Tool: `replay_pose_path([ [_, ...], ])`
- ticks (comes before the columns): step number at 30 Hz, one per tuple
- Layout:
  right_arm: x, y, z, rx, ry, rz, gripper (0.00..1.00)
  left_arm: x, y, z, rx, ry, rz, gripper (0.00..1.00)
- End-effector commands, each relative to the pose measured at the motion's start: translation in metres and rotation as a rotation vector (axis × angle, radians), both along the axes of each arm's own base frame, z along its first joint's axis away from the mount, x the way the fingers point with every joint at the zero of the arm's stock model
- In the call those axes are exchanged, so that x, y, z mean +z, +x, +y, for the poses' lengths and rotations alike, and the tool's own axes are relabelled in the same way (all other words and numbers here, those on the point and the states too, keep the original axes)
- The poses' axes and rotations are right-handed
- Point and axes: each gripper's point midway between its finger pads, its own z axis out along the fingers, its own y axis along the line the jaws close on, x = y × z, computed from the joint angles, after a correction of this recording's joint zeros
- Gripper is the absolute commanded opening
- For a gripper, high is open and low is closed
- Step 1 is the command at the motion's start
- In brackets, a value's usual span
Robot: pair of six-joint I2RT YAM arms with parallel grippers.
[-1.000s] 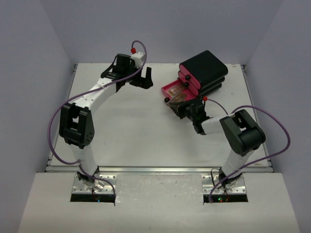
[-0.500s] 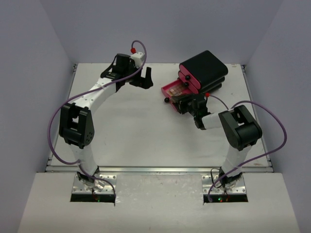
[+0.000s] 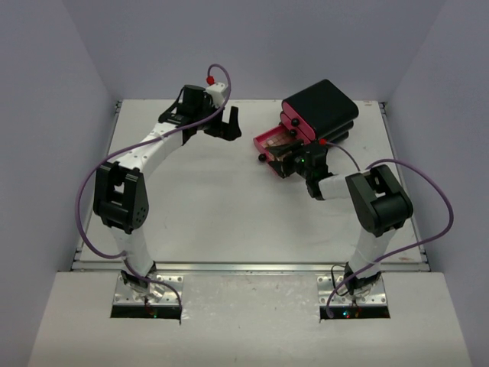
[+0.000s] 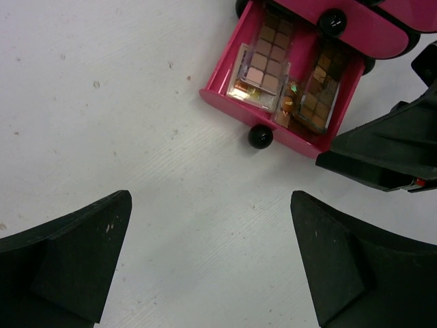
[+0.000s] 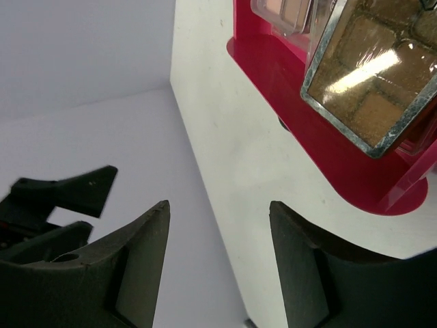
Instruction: Organize the makeup
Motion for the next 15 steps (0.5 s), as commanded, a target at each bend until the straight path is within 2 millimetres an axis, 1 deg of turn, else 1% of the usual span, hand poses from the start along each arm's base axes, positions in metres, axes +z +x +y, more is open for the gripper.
replay_pose_path([
  [1, 0.044, -0.003, 0.015, 0.145, -0.063, -0.154, 0.6, 0.01, 0.005, -0.001, -0.033, -0.013, -0.041, 1.0],
  [3, 0.066, -0.011, 0.022, 0.227, -0.136, -0.226, 0.6, 0.001, 0.005, -0.003, -0.064, 0.003, -0.04, 1.0],
  [4, 0.072, -0.013, 0.024, 0.258, -0.174, -0.252, 0.6, -0.004, 0.007, -0.002, -0.065, 0.017, -0.039, 1.0],
  [5, 0.078, -0.015, 0.027, 0.304, -0.25, -0.286, 0.6, -0.007, 0.009, -0.001, -0.065, 0.031, -0.042, 1.0],
  [6, 0.085, -0.017, 0.027, 0.329, -0.29, -0.333, 0.6, -0.012, 0.011, 0.001, -0.068, 0.048, -0.044, 1.0],
  [7, 0.093, -0.018, 0.025, 0.355, -0.352, -0.336, 0.6, -0.018, 0.012, 0.004, -0.088, 0.086, -0.059, 1.0],
  [8, 0.102, -0.017, 0.02, 0.375, -0.433, -0.351, 0.6, -0.024, 0.013, 0.007, -0.109, 0.122, -0.071, 1.0],
  [9, 0.111, -0.013, 0.009, 0.375, -0.537, -0.392, 0.6, -0.027, 0.012, 0.009, -0.124, 0.147, -0.081, 1.0],
  [10, 0.119, -0.006, -0.005, 0.368, -0.642, -0.39, 0.61, -0.029, 0.013, 0.013, -0.148, 0.19, -0.103, 1.0],
  [11, 0.133, -0.002, -0.014, 0.371, -0.715, -0.379, 0.62, -0.034, 0.01, 0.015, -0.171, 0.221, -0.108, 1.0],
  [12, 0.134, 0.003, -0.024, 0.366, -0.781, -0.382, 0.63, -0.035, 0.009, 0.016, -0.196, 0.249, -0.123, 1.0],
  [13, 0.142, 0.014, -0.037, 0.346, -0.857, -0.377, 0.64, -0.038, 0.008, 0.016, -0.226, 0.285, -0.146, 0.97],
  [14, 0.157, 0.024, -0.053, 0.322, -0.936, -0.364, 0.65, -0.043, 0.006, 0.016, -0.259, 0.325, -0.17, 0.94],
  [15, 0.167, 0.033, -0.067, 0.298, -1.002, -0.355, 0.66, -0.047, 0.005, 0.014, -0.286, 0.354, -0.188, 0.92],
])
